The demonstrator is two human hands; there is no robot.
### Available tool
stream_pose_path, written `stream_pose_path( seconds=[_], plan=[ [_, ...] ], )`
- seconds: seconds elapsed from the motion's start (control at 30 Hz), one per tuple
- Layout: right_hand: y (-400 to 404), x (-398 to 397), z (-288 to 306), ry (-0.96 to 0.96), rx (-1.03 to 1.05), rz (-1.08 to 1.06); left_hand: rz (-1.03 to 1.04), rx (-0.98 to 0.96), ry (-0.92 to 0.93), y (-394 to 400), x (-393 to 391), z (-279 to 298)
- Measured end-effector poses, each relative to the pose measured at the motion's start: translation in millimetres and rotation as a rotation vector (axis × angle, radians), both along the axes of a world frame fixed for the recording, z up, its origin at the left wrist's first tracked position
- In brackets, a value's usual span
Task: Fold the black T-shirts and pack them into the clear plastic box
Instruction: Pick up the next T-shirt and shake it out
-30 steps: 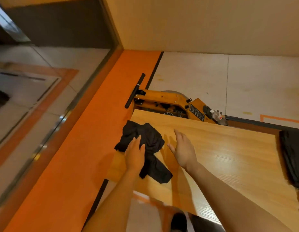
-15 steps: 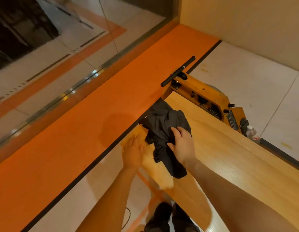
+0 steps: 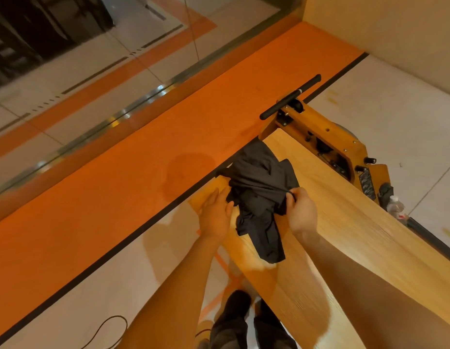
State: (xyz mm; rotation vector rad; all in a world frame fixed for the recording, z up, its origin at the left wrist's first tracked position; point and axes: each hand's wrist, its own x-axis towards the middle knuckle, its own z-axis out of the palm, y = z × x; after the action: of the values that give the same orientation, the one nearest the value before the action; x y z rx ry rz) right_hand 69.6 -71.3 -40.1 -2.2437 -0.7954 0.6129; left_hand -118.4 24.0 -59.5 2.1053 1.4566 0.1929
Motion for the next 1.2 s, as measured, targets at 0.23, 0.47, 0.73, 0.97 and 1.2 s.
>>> stream_pose_path(
  seconds=[0.23, 0.47, 0.73, 0.97, 1.2],
  plan=[
    [-43, 33, 6, -0.028, 0.034, -0.334, -0.041, -0.045, -0.009, -16, 28, 1],
    [-87, 53, -10, -0.051, -0.119, -0.445, -0.086, -0.07, 0.028, -25, 41, -2],
    [-47, 36, -7, -0.239, -0.1, 0.028, -0.103, -0.03, 0.046, -19, 38, 1],
    [-6, 21, -18, -0.302, -0.25, 0.248, -0.096, -0.017, 0.016, -8, 29, -1],
    [1, 25, -9, -0.083, -0.043, 0.176, -0.124, -0.005, 0.032, 2, 40, 1]
  ],
)
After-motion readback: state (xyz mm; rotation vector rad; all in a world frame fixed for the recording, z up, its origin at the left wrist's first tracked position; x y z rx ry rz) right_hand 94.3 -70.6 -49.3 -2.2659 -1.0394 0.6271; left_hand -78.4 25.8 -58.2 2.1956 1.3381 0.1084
